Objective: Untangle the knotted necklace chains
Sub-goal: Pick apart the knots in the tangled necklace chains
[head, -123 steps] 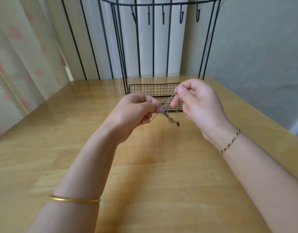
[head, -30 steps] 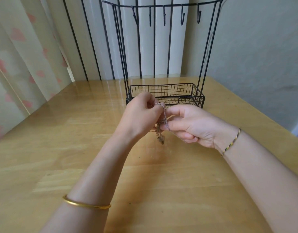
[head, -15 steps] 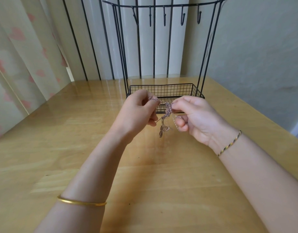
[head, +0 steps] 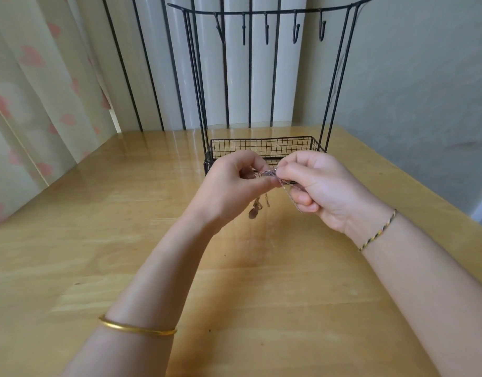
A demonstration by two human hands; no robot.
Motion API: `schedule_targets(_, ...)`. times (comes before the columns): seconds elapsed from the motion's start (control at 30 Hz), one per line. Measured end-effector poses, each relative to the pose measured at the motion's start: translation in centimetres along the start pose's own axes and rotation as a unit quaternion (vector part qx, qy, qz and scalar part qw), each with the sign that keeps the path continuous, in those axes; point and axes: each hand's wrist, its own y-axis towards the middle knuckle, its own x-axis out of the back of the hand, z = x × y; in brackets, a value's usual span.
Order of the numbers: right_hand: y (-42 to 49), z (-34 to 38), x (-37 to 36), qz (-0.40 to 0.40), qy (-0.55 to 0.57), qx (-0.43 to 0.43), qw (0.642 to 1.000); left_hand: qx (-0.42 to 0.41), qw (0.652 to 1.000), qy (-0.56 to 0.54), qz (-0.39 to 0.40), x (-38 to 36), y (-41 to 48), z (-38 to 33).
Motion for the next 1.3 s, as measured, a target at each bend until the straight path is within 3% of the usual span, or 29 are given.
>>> schedule_targets(0.33, 0.2, -0.2, 0.1, 0.000, -0.066, -0.014, 0.998, 0.153, 0.967, -0.205, -0.017, 0.1, 0.2, -0.6)
schedule_targets(0.47, 0.2, -0.5, 0.0, -0.032, -0.086, 0.010, 0.996, 0.193, 0.960, -0.205, 0.006, 0.3, 0.1, -0.8)
schedule_targets(0.6, 0.2, -0.4, -0.4, -0.028, 0.034, -0.021, 0.999, 0.200, 0.951, -0.231, 0.038, 0.8, 0.1, -0.9)
schedule_targets(0.73, 0.3, -0.5, -0.8, -0.018, 0.189, -0.065, 0.980, 0.192, 0.944, -0.266, 0.039, 0.9, 0.1, -0.6)
schedule_targets(0.83, 0.4, -0.9, -0.9, -0.012, 0.222, -0.077, 0.972, 0.194, 0.939, -0.282, 0.034, 1.0, 0.2, -0.4)
schedule_targets(1.1, 0.4, -1.2, -0.7, 0.010, 0.064, -0.026, 0.998, 0.265, 0.869, -0.410, 0.073, 1.8, 0.5, -0.6)
schedule_targets(1.3, 0.3, -0.8, 0.2, 0.016, 0.029, 0.002, 0.999, 0.284, 0.816, -0.498, 0.080, 2.5, 0.4, -0.8)
